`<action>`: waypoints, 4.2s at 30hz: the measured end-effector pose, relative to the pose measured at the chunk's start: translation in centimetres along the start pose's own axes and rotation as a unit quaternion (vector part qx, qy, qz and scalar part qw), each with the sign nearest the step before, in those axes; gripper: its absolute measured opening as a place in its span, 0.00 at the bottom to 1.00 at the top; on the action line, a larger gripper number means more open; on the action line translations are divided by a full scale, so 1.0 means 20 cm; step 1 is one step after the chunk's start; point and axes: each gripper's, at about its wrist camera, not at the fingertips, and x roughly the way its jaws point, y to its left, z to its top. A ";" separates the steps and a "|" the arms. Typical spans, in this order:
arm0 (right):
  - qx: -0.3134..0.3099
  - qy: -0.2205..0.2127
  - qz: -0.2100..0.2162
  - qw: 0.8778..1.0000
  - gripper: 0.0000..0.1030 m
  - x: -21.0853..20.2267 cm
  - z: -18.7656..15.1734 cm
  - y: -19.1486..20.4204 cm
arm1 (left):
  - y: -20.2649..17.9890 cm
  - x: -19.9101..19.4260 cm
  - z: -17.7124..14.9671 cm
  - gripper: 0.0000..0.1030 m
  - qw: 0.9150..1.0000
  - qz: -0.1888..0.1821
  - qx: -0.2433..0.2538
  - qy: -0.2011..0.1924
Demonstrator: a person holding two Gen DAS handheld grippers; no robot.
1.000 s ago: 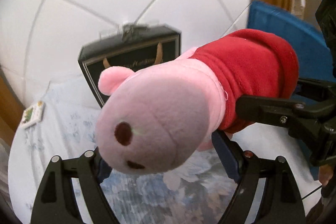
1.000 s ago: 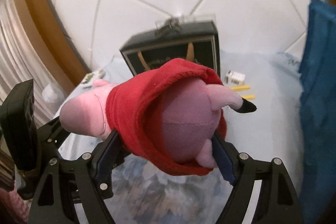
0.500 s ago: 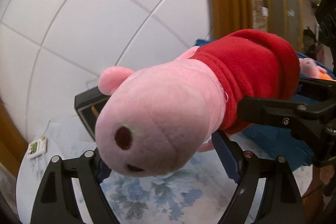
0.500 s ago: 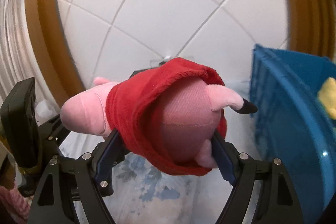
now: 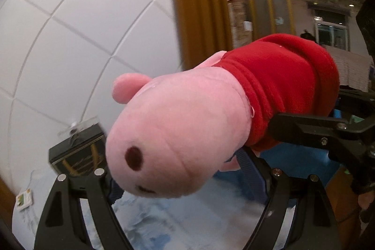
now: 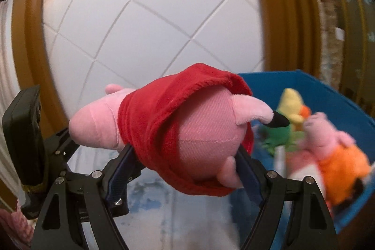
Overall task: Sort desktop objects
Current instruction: 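Lift the pig with both tools, carry it into the blue bin, release, then move both tools back over the table toward the yellow tongs and white box, then grasp the yellow tongs toy with the left tool while the right tool grasps the white box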
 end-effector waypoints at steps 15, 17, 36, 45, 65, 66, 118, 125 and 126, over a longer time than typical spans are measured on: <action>0.110 0.005 -0.083 0.990 0.78 -0.18 0.04 -0.72 | -0.64 0.48 0.43 0.82 0.992 -0.082 0.082 0.044; 0.132 0.019 -0.111 0.985 0.77 -0.16 0.03 -0.82 | -0.68 0.58 0.47 0.82 0.991 -0.073 0.087 0.064; 0.155 0.033 -0.161 0.974 0.88 -0.12 0.03 -1.00 | -0.53 0.54 0.40 0.82 0.995 -0.061 0.046 0.058; 0.107 0.011 -0.165 0.980 0.98 -0.16 0.09 -0.71 | -0.30 0.36 0.32 0.86 0.998 -0.045 0.010 0.042; -0.013 0.033 -0.020 0.999 1.00 0.52 0.24 0.06 | 0.77 0.40 -0.28 0.86 0.974 0.122 -0.144 0.127; -0.017 0.038 -0.009 0.999 1.00 0.59 0.25 0.09 | 0.84 0.43 -0.32 0.86 0.969 0.132 -0.157 0.136; 0.036 0.293 0.022 0.955 0.66 2.54 -0.56 -0.05 | 1.43 1.61 -1.21 0.85 0.892 0.182 -0.279 0.304; 0.039 0.266 0.060 0.961 0.66 2.73 -0.39 0.06 | 1.49 1.60 -1.29 0.54 0.892 0.220 -0.270 0.289; 0.036 0.265 0.068 0.961 0.66 2.79 -0.37 0.12 | 1.48 1.58 -1.30 0.54 0.892 0.219 -0.273 0.286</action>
